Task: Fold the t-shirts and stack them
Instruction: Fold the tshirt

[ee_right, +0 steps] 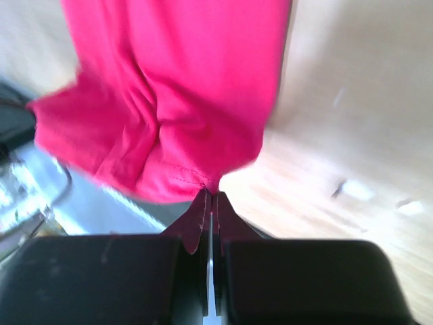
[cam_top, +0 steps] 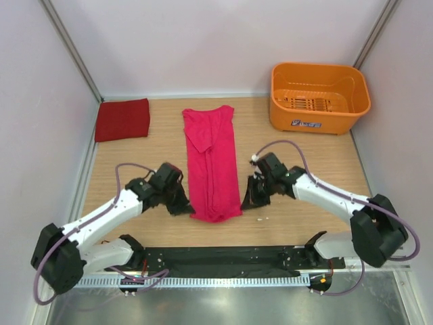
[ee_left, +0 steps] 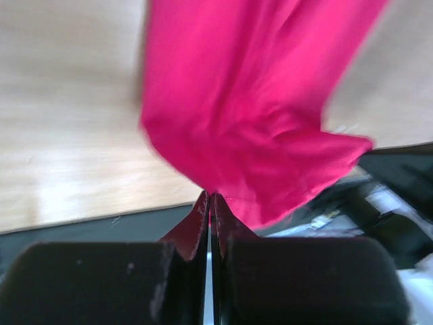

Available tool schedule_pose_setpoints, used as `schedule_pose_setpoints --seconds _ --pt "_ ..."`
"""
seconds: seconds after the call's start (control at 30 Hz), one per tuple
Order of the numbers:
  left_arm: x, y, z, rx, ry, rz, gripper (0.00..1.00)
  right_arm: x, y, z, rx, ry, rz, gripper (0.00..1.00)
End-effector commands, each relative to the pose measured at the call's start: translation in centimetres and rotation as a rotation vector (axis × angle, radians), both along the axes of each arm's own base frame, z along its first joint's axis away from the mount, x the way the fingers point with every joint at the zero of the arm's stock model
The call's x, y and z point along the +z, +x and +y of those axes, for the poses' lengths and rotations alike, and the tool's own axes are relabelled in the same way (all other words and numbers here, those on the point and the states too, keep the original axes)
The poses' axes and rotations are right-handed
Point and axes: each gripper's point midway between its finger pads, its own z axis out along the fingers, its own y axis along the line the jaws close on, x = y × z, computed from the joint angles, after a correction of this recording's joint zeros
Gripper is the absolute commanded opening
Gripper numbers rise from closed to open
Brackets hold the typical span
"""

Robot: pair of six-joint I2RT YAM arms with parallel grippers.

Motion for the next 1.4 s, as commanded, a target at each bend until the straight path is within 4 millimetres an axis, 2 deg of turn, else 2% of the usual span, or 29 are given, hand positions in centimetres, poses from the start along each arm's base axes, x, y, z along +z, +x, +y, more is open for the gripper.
schedule_pose_setpoints --seconds 0.0,0.03,0.07,0.1,0.13,0.17,0.2,0.23,0.27,0.3,0.37,0.4,0.43,0.47,0.53,0.57,0.73,0.97,1.07,1.17,1.37 --pt "2.9 5.5 -0.5 0.011 -0.038 -0.078 0.0 3.2 5.8 0.0 0.007 -0.032 -0.131 0.01" --pt "4.8 7.6 -0.9 0.019 -0.058 -0.125 0.0 3.2 7.2 -0.6 -0.013 -0.046 -0.122 0.01" --pt "5.0 8.8 -0.8 0.007 -0.058 -0.132 0.0 2.5 8.2 -0.6 -0.018 -0.064 -0.091 0.01" --pt "4.4 10.8 -0.1 0.043 -0.045 -0.109 0.0 3.6 10.0 0.0 -0.005 -0.044 -0.115 0.01" --pt "4.4 12.1 0.0 0.048 -0.041 -0.103 0.0 3.6 11.4 -0.3 -0.02 -0.048 -0.114 0.01" --pt "5.9 14.1 -0.4 0.029 -0.056 -0.148 0.0 3.6 13.5 0.2 -0.021 -0.052 -0.115 0.01" --pt "4.4 15.5 0.2 0.046 -0.029 -0.102 0.0 3.6 14.3 0.2 -0.019 -0.06 -0.106 0.01" --pt "4.3 16.5 0.3 0.044 -0.025 -0.101 0.0 3.7 15.2 0.4 -0.005 -0.063 -0.115 0.01" --pt "5.3 18.2 0.1 0.048 -0.037 -0.132 0.0 3.5 16.5 0.2 -0.018 -0.071 -0.113 0.01" --pt "5.0 19.3 0.5 0.061 -0.036 -0.129 0.0 3.9 18.4 0.7 -0.019 -0.066 -0.131 0.01" --pt "3.9 20.6 0.5 0.048 -0.034 -0.096 0.0 3.8 19.9 0.5 -0.023 -0.077 -0.122 0.01" --pt "4.4 21.8 0.7 0.047 -0.042 -0.111 0.0 3.7 21.2 0.8 -0.022 -0.078 -0.114 0.01" --pt "3.5 22.3 1.0 0.053 -0.037 -0.087 0.0 3.7 21.8 0.9 -0.023 -0.078 -0.112 0.01" --pt "3.3 22.8 1.2 0.062 -0.036 -0.086 0.0 4.5 23.3 0.9 -0.031 -0.068 -0.138 0.01" --pt "3.4 24.0 1.5 0.075 -0.053 -0.09 0.0 3.4 23.9 0.9 -0.032 -0.069 -0.098 0.01" --pt "2.8 24.5 1.7 0.08 -0.051 -0.077 0.0 3.3 24.3 0.9 -0.035 -0.06 -0.09 0.01" --pt "3.1 26.9 2.0 0.101 -0.079 -0.091 0.0 3.7 26.2 1.3 -0.039 -0.035 -0.099 0.01" --pt "1.8 28.2 1.6 0.092 -0.085 -0.06 0.0 3.0 28.2 1.6 -0.05 -0.017 -0.086 0.01" --pt "1.3 28.4 1.9 0.099 -0.07 -0.055 0.0 3.2 28.9 2.0 -0.048 0.003 -0.095 0.01" --pt "0.9 28.8 2.2 0.11 -0.066 -0.049 0.0 3.1 29.4 2.3 -0.047 0.012 -0.098 0.05" --pt "0.2 29.5 2.6 0.109 -0.043 -0.041 0.01 1.8 30.1 1.9 -0.057 0.001 -0.079 0.07"
